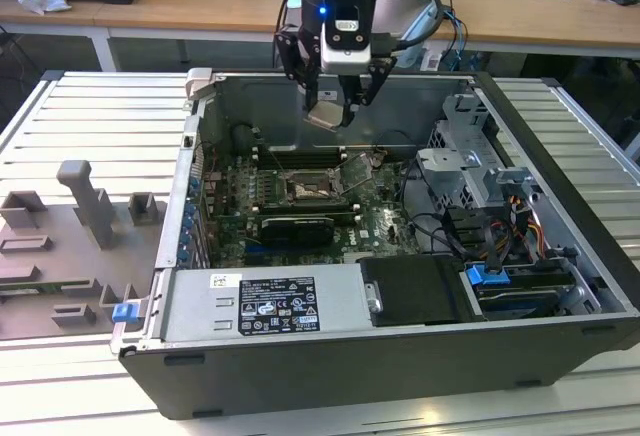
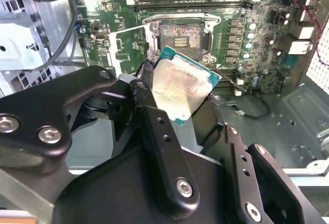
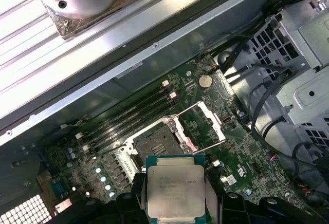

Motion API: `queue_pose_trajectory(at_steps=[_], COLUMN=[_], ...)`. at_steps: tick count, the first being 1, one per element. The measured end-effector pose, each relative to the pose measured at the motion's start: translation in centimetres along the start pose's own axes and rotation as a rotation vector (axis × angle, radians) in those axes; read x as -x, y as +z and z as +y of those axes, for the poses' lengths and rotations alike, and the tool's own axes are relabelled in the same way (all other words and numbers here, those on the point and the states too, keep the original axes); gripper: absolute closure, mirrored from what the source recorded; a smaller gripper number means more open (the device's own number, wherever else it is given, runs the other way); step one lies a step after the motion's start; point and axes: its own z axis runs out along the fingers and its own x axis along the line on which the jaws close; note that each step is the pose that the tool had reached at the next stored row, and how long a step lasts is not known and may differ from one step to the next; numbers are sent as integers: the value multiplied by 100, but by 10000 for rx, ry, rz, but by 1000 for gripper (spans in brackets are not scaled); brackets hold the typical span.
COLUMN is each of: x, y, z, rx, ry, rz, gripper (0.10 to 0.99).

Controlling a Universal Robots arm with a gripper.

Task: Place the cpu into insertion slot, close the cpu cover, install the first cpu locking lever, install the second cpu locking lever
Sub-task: 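Place the cpu into insertion slot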

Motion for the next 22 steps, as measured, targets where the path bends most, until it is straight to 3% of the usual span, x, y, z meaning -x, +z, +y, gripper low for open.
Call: queue_pose_trajectory(at_steps=[7,22], x=[0,2], y=[26,94], z=[-2,-8], rx=[14,5], ry=[627,848], rz=[-55,-81], gripper=[545,545])
